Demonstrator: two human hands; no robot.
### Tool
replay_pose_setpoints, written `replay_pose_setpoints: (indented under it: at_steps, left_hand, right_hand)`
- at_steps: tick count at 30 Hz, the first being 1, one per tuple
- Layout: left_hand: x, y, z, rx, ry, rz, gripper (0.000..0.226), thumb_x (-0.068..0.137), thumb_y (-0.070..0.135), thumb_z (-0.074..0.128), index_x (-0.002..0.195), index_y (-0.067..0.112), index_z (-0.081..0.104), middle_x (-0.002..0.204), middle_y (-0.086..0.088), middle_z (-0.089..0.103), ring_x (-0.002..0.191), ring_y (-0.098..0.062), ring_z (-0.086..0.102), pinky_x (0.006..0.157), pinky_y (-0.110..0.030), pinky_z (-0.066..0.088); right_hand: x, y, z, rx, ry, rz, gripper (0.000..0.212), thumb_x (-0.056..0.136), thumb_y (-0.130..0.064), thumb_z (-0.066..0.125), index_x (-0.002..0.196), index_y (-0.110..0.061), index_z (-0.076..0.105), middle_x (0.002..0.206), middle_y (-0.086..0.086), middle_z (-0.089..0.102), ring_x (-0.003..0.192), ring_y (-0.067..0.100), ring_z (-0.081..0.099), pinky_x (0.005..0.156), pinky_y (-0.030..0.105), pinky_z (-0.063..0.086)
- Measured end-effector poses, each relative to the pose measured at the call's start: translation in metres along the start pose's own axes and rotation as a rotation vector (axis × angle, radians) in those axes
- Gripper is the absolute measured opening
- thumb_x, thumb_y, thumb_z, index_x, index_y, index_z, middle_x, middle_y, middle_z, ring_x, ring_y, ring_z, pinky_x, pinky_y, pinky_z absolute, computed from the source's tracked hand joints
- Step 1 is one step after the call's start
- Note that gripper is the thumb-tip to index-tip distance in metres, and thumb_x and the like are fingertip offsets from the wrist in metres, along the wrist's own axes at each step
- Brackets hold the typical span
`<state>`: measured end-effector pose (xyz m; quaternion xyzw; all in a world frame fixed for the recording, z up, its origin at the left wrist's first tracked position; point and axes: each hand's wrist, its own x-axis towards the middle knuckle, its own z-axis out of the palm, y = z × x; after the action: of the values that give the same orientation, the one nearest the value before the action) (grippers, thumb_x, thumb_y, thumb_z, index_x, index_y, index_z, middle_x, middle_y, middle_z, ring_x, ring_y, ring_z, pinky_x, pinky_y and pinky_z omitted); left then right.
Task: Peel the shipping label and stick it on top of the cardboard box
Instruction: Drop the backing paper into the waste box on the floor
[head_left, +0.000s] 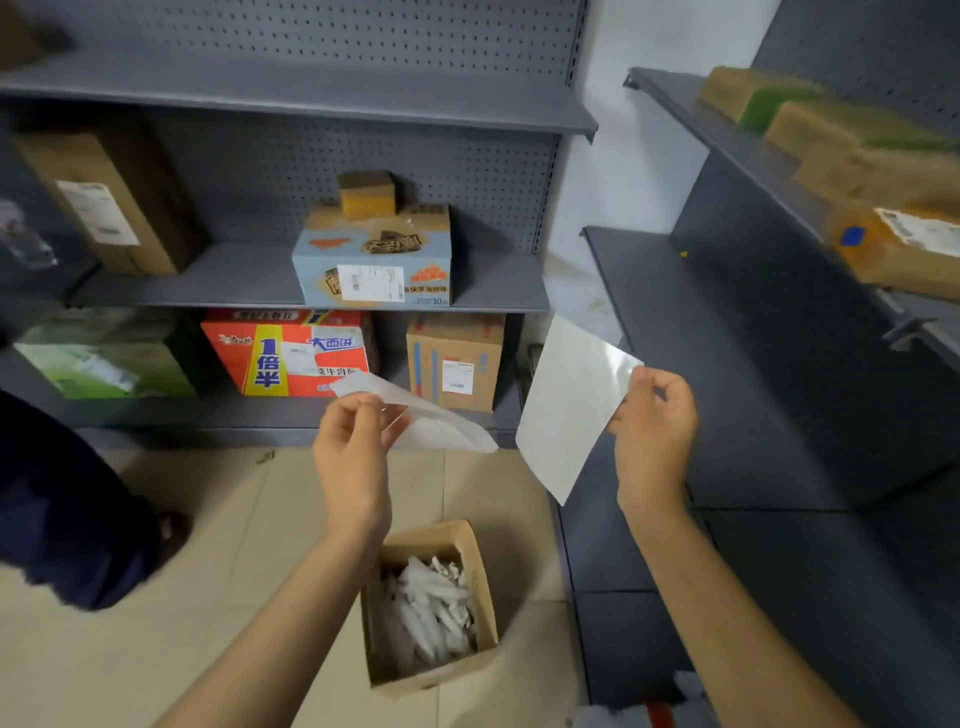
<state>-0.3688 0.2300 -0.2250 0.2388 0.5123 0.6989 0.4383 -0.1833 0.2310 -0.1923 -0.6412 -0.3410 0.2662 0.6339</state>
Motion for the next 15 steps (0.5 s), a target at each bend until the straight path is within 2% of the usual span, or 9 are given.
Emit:
replay_pose_setpoints:
  at_steps: [4, 6, 10, 12, 15]
  left_hand:
    - [0.017, -0.044, -0.025, 0.084, 0.060, -0.073, 0.024, 0.089, 0.007, 0.044, 0.068, 0.015, 0.053, 0.074, -0.006, 0.057, 0.074, -0.017, 0.060, 0.083, -0.030, 0.052]
    - [0.023, -0.069, -0.039, 0.150, 0.071, -0.115, 0.025, 0.088, 0.005, 0.043, 0.067, 0.015, 0.053, 0.072, -0.007, 0.056, 0.073, -0.017, 0.058, 0.084, -0.032, 0.050]
    - [0.032, -0.117, -0.071, 0.310, 0.061, -0.189, 0.024, 0.087, 0.004, 0.044, 0.065, 0.011, 0.051, 0.069, -0.007, 0.054, 0.072, -0.019, 0.056, 0.084, -0.034, 0.050]
    - [0.039, -0.137, -0.084, 0.389, 0.067, -0.241, 0.020, 0.086, 0.005, 0.045, 0.067, 0.008, 0.052, 0.069, -0.006, 0.055, 0.070, -0.017, 0.057, 0.083, -0.035, 0.050]
    - [0.045, -0.161, -0.096, 0.460, 0.073, -0.304, 0.017, 0.086, 0.007, 0.047, 0.072, 0.004, 0.055, 0.070, -0.004, 0.057, 0.070, -0.015, 0.057, 0.081, -0.037, 0.048]
  right_hand:
    - [-0.001, 0.029, 0.016, -0.047, -0.039, 0.040, 0.017, 0.093, -0.026, 0.042, 0.077, -0.027, 0.046, 0.080, -0.009, 0.055, 0.073, 0.009, 0.057, 0.059, 0.024, 0.049]
    - [-0.001, 0.041, 0.024, -0.072, -0.054, 0.054, 0.013, 0.093, -0.026, 0.042, 0.081, -0.024, 0.045, 0.080, -0.009, 0.055, 0.072, 0.008, 0.056, 0.057, 0.022, 0.048]
    - [-0.002, 0.057, 0.040, -0.102, -0.058, 0.072, 0.018, 0.092, -0.025, 0.043, 0.075, -0.029, 0.046, 0.082, -0.006, 0.058, 0.074, 0.010, 0.059, 0.057, 0.023, 0.048]
    - [-0.003, 0.064, 0.047, -0.108, -0.071, 0.084, 0.011, 0.092, -0.024, 0.043, 0.082, -0.021, 0.048, 0.087, -0.001, 0.060, 0.078, 0.013, 0.061, 0.059, 0.024, 0.050]
    - [-0.003, 0.073, 0.056, -0.140, -0.096, 0.075, 0.011, 0.092, -0.025, 0.042, 0.093, -0.015, 0.048, 0.086, -0.005, 0.058, 0.076, 0.007, 0.060, 0.055, 0.017, 0.050]
